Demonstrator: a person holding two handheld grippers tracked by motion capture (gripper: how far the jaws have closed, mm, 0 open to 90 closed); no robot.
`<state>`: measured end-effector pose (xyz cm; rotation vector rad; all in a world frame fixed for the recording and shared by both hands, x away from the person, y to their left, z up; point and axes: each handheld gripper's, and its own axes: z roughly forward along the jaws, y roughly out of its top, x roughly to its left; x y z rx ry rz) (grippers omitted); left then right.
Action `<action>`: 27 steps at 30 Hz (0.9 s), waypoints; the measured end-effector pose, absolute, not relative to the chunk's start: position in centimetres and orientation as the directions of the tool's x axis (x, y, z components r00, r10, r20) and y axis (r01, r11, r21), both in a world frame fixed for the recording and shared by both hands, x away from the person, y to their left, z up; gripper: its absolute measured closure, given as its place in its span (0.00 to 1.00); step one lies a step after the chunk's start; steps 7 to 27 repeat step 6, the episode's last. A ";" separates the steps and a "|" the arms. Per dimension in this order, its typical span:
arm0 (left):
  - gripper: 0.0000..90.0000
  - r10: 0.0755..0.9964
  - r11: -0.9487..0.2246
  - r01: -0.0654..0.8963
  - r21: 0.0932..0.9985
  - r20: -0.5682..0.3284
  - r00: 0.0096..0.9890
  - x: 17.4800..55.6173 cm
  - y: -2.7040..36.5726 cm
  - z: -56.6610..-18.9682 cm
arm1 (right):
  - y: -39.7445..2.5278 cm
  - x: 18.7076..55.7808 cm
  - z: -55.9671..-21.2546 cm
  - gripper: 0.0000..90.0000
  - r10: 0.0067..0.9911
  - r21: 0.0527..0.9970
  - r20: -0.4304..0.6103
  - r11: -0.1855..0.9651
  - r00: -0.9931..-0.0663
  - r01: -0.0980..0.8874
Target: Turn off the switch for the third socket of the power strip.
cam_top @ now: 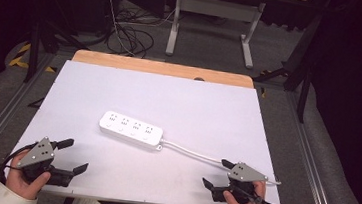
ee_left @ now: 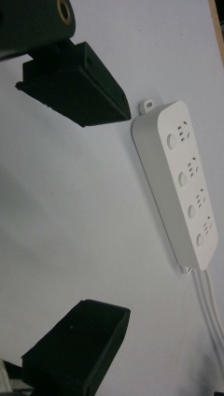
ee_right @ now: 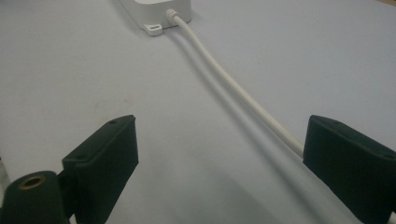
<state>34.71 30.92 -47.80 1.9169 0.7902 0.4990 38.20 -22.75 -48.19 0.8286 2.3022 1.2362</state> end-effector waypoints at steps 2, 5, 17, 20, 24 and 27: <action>0.08 0.709 -0.322 0.311 0.894 0.010 0.706 34.7 30.9 -47.8 | -22.8 38.2 -48.2 0.12 0.663 0.845 -0.066 0.434 -0.745 0.312; 0.08 0.708 -0.322 0.307 0.896 0.013 0.706 34.7 30.9 -47.8 | -22.8 38.2 -48.2 0.12 0.663 0.847 -0.065 0.432 -0.746 0.310; 0.07 0.708 -0.321 0.305 0.897 0.013 0.706 34.7 30.9 -47.8 | -22.8 38.2 -48.2 0.12 0.664 0.847 -0.066 0.432 -0.745 0.310; 0.07 0.708 -0.321 0.305 0.897 0.013 0.706 34.7 30.9 -47.8 | -22.8 38.2 -48.2 0.12 0.664 0.847 -0.066 0.432 -0.745 0.310; 0.07 0.708 -0.321 0.305 0.897 0.013 0.706 34.7 30.9 -47.8 | -22.8 38.2 -48.2 0.12 0.664 0.847 -0.066 0.432 -0.745 0.310; 0.07 0.708 -0.321 0.305 0.897 0.013 0.706 34.7 30.9 -47.8 | -22.8 38.2 -48.2 0.12 0.664 0.847 -0.066 0.432 -0.745 0.310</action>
